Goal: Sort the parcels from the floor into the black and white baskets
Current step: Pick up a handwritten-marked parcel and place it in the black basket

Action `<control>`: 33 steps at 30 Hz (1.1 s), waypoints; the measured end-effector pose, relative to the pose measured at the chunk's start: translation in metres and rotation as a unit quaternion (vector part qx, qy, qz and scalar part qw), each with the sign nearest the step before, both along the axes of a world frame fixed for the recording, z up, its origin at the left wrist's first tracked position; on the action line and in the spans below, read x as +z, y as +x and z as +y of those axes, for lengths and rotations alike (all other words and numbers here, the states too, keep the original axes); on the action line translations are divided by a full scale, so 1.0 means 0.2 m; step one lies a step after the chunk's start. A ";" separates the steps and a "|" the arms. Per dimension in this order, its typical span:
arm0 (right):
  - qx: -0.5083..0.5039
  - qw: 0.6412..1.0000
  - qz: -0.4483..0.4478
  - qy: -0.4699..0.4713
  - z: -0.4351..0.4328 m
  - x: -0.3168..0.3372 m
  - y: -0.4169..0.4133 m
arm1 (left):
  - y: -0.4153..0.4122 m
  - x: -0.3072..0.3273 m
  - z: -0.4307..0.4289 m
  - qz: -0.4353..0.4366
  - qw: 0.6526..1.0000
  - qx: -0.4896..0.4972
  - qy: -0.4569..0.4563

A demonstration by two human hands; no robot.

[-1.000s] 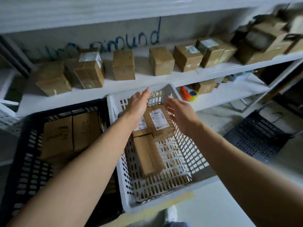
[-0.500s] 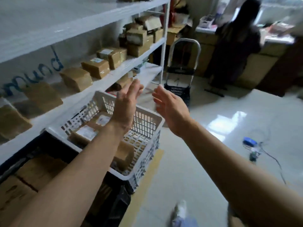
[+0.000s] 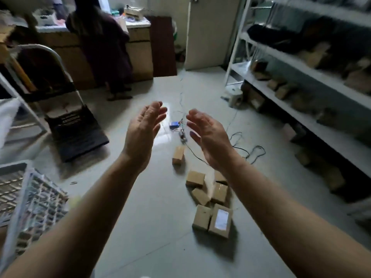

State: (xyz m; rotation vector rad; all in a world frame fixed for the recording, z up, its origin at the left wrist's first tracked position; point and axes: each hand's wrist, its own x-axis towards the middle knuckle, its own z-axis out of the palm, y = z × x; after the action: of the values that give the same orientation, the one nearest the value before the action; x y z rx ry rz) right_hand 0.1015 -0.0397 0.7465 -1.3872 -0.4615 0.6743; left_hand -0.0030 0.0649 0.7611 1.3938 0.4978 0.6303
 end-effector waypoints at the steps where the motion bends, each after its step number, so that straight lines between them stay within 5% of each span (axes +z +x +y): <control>1: -0.021 1.000 0.004 0.001 -0.14 -0.01 0.07 | 0.09 -0.01 -0.11 0.004 1.000 -0.016 -0.003; 13: -0.128 0.991 0.043 -0.022 -1.29 -0.12 0.61 | 0.71 -0.14 -1.19 0.018 0.993 -0.095 -0.065; 27: -0.088 0.991 0.065 -0.074 -1.16 -0.31 1.15 | 1.21 -0.34 -1.05 0.041 0.995 -0.032 -0.088; 33: 0.024 0.992 0.053 -0.116 -0.98 -0.42 1.34 | 1.31 -0.42 -0.97 0.058 0.992 0.061 -0.091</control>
State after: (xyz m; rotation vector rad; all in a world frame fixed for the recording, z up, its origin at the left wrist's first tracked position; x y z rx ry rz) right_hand 0.3694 -0.2357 0.6634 -1.5538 -0.3411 0.8581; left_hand 0.2587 -0.1287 0.6770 1.2377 0.7207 0.5883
